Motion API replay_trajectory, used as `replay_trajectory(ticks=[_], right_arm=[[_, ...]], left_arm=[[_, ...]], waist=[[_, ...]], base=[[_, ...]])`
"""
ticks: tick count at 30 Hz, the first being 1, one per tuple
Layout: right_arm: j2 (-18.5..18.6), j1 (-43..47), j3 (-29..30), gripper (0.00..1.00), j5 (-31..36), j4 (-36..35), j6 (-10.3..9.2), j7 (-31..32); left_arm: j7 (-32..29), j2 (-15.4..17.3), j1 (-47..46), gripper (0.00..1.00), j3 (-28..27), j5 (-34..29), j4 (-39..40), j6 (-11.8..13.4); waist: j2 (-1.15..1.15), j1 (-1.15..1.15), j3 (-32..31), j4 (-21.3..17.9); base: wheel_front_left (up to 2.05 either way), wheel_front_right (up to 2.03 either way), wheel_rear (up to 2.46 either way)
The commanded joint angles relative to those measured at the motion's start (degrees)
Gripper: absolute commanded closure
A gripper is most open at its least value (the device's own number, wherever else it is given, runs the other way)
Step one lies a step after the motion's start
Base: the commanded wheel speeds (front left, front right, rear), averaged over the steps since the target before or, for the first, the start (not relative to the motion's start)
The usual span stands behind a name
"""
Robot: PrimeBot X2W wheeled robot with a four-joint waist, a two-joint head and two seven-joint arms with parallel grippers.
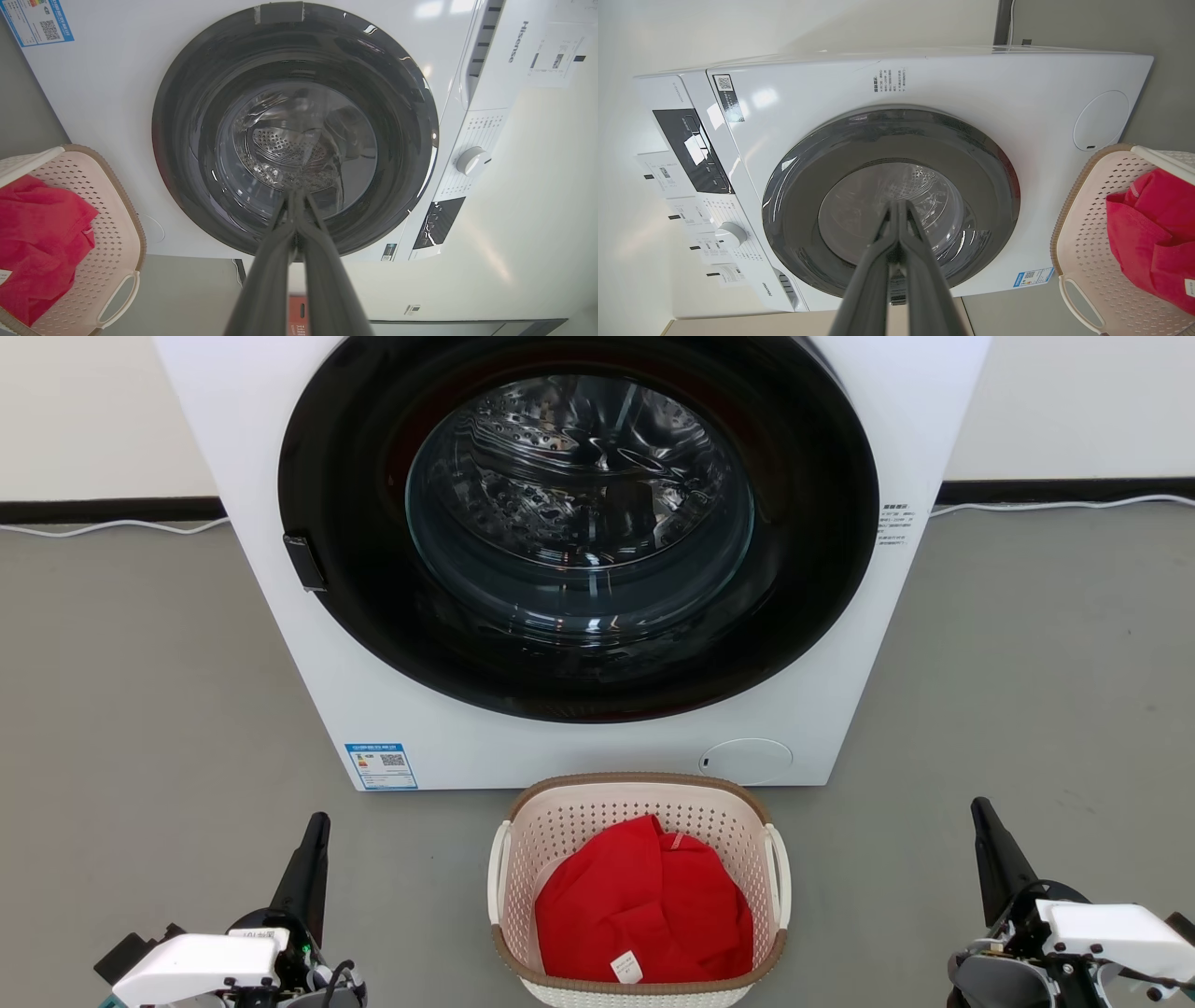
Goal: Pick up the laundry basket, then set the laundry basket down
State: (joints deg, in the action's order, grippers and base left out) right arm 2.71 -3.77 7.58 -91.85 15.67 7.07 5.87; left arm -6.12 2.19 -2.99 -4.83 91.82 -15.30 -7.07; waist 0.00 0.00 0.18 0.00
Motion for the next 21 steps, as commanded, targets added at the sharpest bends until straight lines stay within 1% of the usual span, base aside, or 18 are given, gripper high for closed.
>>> replay_trajectory(ticks=[1, 21], right_arm=[[0.19, -2.42, -1.02, 1.00, -0.28, -1.65, 0.42, 0.64], [0.19, -2.42, -1.01, 1.00, -0.28, -1.65, 0.42, 0.65]], left_arm=[[-0.41, 0.69, -3.20, 1.00, -1.75, 0.30, 1.25, -0.42], [-0.39, 0.69, -3.20, 1.00, -1.73, 0.32, 1.26, -0.42]], waist=[[0.00, 0.00, 0.00, 0.00], [0.00, 0.00, 0.00, 0.00]], base=[[0.00, 0.00, 0.00], [0.00, 0.00, 0.00]])
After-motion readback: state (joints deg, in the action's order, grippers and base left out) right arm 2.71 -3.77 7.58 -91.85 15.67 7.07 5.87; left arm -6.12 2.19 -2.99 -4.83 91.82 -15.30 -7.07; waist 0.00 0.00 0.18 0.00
